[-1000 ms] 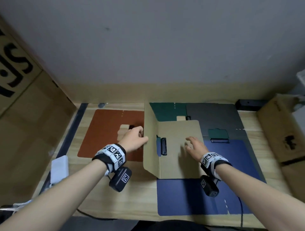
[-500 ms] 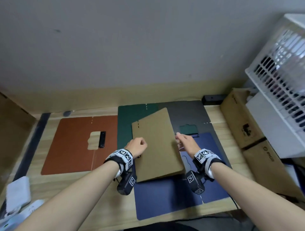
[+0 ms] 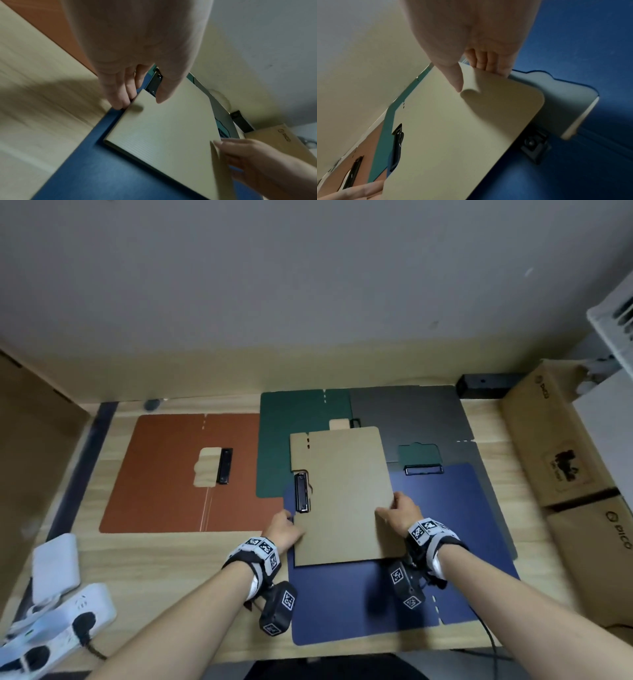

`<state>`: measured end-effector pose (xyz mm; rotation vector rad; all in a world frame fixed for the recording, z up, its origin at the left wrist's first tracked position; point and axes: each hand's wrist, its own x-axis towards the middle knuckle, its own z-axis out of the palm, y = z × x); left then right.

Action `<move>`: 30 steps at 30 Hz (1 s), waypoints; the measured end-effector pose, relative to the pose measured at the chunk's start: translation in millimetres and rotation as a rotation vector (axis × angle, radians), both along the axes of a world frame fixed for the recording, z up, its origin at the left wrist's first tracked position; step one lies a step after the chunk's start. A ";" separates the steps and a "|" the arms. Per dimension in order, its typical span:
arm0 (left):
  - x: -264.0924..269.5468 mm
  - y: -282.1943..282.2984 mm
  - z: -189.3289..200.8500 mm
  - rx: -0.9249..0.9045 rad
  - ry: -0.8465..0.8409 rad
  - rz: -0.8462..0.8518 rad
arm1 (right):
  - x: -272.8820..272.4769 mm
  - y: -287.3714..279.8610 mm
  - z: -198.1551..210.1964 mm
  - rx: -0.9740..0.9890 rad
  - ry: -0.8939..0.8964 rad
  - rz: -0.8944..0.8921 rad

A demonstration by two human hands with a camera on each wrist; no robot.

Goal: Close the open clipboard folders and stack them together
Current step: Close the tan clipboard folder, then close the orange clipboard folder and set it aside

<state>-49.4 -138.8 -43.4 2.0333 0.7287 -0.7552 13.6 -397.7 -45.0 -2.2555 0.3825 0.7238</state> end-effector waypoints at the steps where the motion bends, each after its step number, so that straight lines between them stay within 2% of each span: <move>1: 1.3 -0.7 -1.0 -0.017 0.008 0.041 | 1.1 0.4 -4.4 0.002 -0.010 -0.020; 5: 9.0 -5.0 -1.1 -0.095 0.022 0.131 | 10.2 -5.2 -7.6 0.089 -0.106 -0.150; 8: 17.7 -9.6 -3.7 -0.124 0.003 0.150 | 18.1 -16.4 -1.7 0.098 -0.162 -0.174; 13: 31.7 -19.6 -3.9 -0.088 -0.049 0.089 | 27.0 -37.8 -4.0 0.057 -0.143 -0.242; 19: 33.7 -24.9 -14.7 0.019 -0.061 -0.062 | 21.6 -48.8 1.0 -0.022 -0.142 -0.261; 26: 44.8 -17.3 -16.8 0.016 -0.056 -0.099 | 29.0 -45.0 15.2 -0.077 -0.265 -0.274; 30: 48.6 0.3 -13.9 -0.030 -0.073 -0.080 | 31.3 -23.5 19.1 -0.139 -0.312 -0.235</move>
